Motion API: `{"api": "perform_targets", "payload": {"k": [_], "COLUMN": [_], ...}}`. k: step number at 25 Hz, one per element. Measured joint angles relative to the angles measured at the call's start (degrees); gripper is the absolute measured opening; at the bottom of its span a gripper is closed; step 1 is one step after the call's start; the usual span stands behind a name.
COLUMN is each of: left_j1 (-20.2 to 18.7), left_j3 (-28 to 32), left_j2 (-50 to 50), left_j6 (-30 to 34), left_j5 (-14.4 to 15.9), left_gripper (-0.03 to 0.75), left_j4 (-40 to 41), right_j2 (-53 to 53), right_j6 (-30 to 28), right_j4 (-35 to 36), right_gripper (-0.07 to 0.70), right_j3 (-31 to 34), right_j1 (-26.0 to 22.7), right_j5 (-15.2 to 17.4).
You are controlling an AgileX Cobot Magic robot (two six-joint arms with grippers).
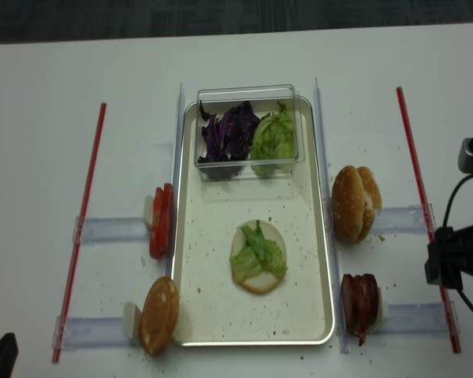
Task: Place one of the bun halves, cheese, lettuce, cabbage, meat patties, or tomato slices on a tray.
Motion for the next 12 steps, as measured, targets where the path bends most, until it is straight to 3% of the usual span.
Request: {"api": "perform_targets", "payload": {"k": [6,12], "left_j1": [0.0,0.0], "left_j3": [0.0,0.0], "left_j2": [0.0,0.0], "left_j6": [0.0,0.0], "left_j5": [0.0,0.0], "left_gripper": [0.473,0.473], "left_j4": [0.0,0.0], "right_j2": [-12.6,-24.1], "right_j6": [2.2,3.4], "right_j4": [-1.5,-2.9], "right_gripper": [0.662,0.659], "right_j3": [2.9,3.7], "right_j1": [0.0,0.0], "right_j5": [3.3,8.9]}}
